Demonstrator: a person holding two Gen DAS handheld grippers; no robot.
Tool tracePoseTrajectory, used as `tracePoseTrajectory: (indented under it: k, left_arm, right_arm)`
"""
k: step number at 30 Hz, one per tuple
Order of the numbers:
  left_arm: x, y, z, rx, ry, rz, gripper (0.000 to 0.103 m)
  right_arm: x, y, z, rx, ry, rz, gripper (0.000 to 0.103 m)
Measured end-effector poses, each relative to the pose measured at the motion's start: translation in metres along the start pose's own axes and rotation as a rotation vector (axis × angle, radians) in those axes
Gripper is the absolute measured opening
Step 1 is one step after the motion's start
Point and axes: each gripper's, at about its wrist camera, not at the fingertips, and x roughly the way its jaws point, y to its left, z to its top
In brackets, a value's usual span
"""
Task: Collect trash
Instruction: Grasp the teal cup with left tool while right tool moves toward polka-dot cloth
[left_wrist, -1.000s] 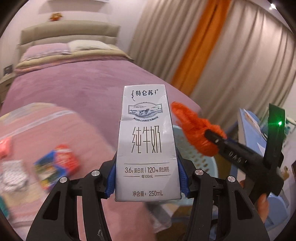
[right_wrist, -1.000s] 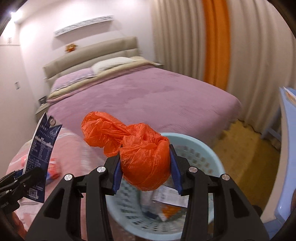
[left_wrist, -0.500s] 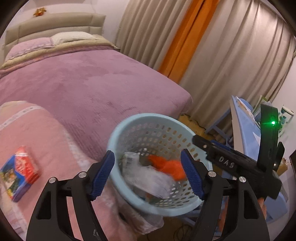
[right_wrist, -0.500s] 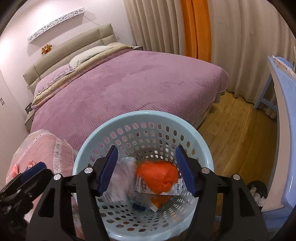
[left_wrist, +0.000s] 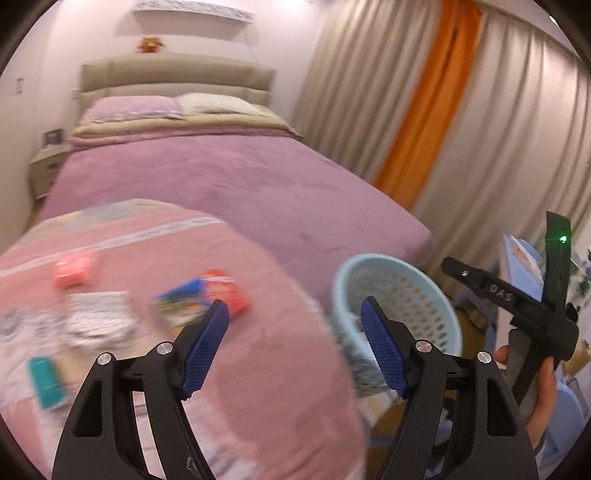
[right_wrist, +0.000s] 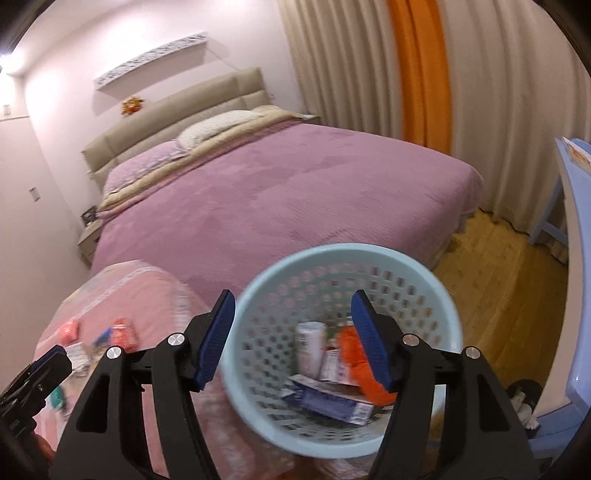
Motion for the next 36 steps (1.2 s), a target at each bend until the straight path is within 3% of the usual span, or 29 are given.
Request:
tracePoseTrajectory:
  k: [7,15,22,30,36]
  left_arm:
    - [-0.052,0.075,-0.019,-0.109,-0.038,0.186,0.072]
    - [-0.076,0.154,-0.037,-0.238,-0.021,0.332,0.072]
    - [-0.053,0.191,-0.053,-0.308,0.08,0.354,0.072]
    - [-0.033,0.2,-0.054,-0.294,0.112,0.372,0.07]
    - [-0.03,0.204,-0.059,-0.245,0.104,0.393,0.042]
  right_arm:
    - [-0.001,0.063,-0.013,-0.129,0.004,0.078,0.065]
    - [0.007,0.127,-0.033,-0.241,0.032,0.17,0.065]
    - [0.019,0.179,-0.044,-0.326,0.068,0.231,0.065]
    - [0.042,0.256,-0.048,-0.457,0.118,0.344,0.065]
    - [0.063,0.298,-0.065,-0.545,0.161,0.394,0.065]
